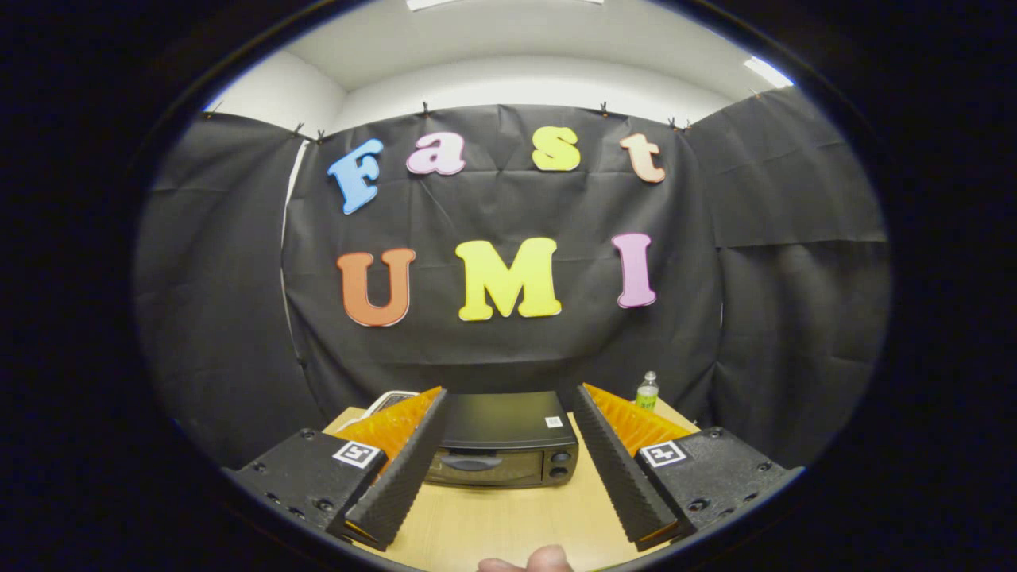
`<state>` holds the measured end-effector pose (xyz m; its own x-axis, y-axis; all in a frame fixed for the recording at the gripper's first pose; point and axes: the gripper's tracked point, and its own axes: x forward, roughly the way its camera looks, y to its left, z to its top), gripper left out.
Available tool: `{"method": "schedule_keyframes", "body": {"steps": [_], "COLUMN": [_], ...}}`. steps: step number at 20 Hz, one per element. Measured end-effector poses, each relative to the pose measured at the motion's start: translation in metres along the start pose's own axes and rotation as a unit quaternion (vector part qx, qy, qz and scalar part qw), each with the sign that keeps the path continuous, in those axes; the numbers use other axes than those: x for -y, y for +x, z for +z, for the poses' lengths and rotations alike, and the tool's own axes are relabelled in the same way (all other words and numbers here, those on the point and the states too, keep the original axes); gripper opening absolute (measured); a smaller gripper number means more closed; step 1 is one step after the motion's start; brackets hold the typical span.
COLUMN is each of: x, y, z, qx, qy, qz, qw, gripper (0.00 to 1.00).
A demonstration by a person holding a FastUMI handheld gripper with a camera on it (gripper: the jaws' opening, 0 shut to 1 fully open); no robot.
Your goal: Open the toaster oven, put the food inside, and close the toaster oven door.
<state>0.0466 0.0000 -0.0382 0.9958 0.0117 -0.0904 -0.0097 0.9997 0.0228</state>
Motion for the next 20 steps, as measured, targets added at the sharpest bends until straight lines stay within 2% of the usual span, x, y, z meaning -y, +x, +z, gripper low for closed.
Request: {"method": "schedule_keyframes", "body": {"steps": [6,10,13,16,20], "x": [-0.011,-0.025,-0.037,-0.043,-0.049], "y": [0.075,0.126,0.16,0.184,0.201], "z": [-0.049,-0.106,-0.16,-0.199,-0.227], "qx": [-0.035,-0.071,-0.117,-0.146,-0.169], "qy": [0.01,-0.01,-0.001,0.002,0.004], "qz": [0.012,0.03,0.047,0.048,0.052], "qw": [0.999,0.997,0.992,0.988,0.984], "gripper": [1.0,1.0,1.0,1.0,1.0]}}
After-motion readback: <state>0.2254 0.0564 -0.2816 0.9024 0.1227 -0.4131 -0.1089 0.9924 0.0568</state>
